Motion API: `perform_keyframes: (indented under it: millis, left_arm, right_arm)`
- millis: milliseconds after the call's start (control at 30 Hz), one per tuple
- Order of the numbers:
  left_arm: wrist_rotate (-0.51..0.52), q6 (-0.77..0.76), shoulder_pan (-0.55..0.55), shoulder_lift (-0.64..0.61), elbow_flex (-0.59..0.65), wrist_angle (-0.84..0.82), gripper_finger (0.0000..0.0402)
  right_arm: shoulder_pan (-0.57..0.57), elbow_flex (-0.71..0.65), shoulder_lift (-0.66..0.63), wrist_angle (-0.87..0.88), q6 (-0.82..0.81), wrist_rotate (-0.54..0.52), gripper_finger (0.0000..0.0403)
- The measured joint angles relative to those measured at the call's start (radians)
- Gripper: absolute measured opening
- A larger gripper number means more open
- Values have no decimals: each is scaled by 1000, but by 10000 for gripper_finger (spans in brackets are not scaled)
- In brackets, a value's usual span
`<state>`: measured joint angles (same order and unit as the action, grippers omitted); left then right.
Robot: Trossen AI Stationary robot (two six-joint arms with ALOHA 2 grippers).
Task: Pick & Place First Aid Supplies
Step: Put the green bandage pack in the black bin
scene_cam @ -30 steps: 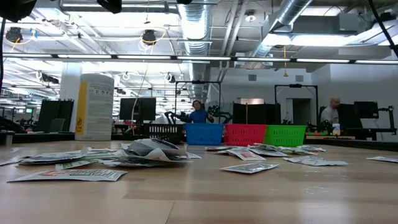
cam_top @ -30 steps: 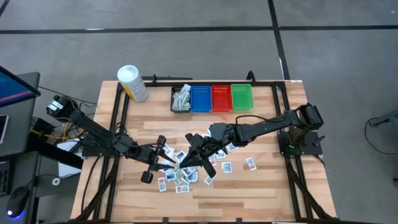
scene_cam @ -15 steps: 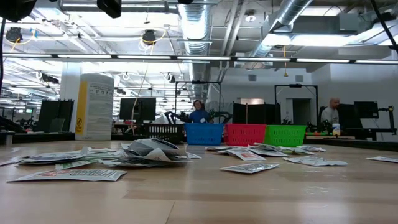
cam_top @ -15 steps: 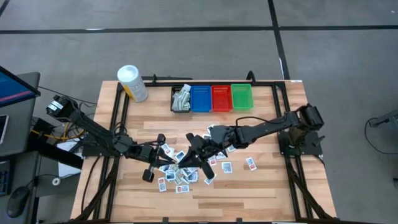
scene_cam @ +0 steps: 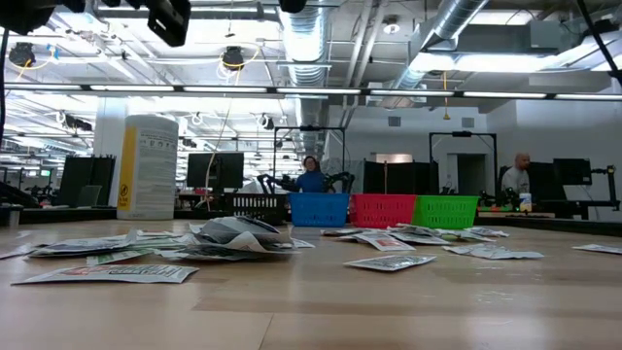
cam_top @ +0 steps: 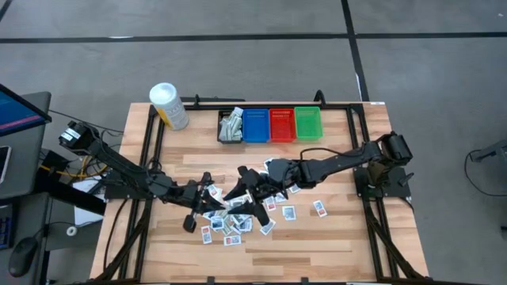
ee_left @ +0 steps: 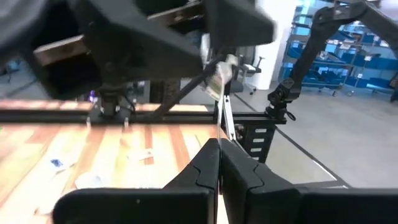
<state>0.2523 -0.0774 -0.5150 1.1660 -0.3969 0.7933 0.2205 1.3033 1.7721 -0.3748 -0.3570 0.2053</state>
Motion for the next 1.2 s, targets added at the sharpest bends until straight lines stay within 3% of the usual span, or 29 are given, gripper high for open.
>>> perform_keyframes:
  millis: [200, 700, 933, 1200]
  left_arm:
    - [30, -18, 0, 0, 0, -2, 6]
    - [36, -18, 0, 0, 0, 19, 6]
    - [36, -18, 0, 0, 0, 19, 6]
    - [35, -18, 1, 0, 0, 19, 6]
  right_arm:
    - [23, 0, 0, 9, 54, -31, 266]
    - [48, 0, 1, 207, 121, -368, 248]
    - [40, 0, 1, 207, 121, -387, 203]
    - [43, 0, 1, 184, 121, -352, 100]
